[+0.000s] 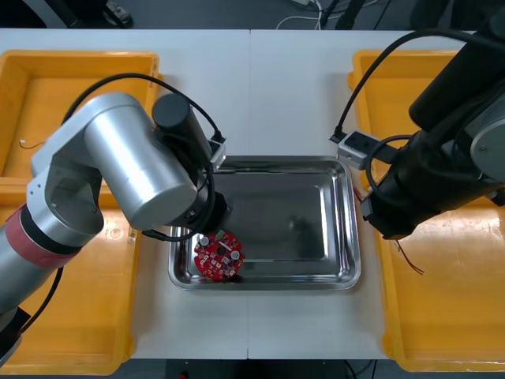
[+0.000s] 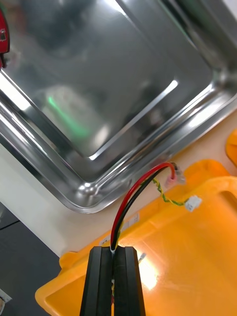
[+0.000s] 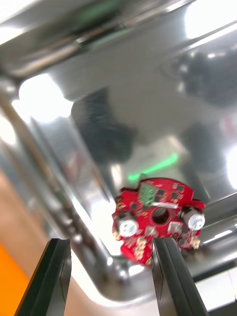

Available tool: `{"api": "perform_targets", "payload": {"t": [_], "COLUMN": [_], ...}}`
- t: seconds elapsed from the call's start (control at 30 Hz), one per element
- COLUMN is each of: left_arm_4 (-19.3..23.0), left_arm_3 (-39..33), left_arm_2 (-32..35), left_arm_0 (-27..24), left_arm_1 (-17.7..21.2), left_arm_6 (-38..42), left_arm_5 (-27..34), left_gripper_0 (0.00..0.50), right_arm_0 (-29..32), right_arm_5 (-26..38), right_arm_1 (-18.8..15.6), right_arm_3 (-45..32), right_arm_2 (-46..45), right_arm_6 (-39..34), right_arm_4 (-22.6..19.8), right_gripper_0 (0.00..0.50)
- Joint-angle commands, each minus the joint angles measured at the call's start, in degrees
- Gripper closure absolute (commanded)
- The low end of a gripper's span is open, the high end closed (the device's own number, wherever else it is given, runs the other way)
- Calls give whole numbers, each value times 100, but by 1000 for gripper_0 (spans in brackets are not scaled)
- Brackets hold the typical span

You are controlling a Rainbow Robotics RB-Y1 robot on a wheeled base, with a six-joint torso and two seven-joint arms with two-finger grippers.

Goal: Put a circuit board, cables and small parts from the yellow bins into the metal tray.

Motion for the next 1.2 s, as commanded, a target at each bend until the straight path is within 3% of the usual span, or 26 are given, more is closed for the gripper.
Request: {"api": "perform_targets", "payload": {"t": [0.03, 0.2, 0.5, 0.87, 1.2], "left_arm_4": [203, 449, 555, 54, -395], "left_arm_3": [-236, -236, 63, 845, 1601], "left_arm_2": [459, 1048, 2094, 2947, 3509], "left_arm_0": [-399, -487, -487, -496, -584], "left_arm_1": [240, 390, 477, 504, 521], "left_arm_6": [130, -72, -960, -2146, -3078], "left_arm_5": [455, 566, 566, 566, 566], "left_gripper_0": [30, 32, 30, 29, 32], "right_arm_0": [-299, -334, -528, -528, -519], "right_arm_5": [29, 3, -349, -893, -1122], "right_arm_1": [318, 696, 1004, 1056, 1223], "right_arm_3": [-245, -253, -245, -122, 546], "right_arm_2": [518, 799, 1555, 2495, 2557], "right_arm_6": [232, 311, 531, 1120, 2227], "right_arm_4": [301, 582, 1232, 2129, 2226], "right_gripper_0": [500, 500, 500, 500, 500]}}
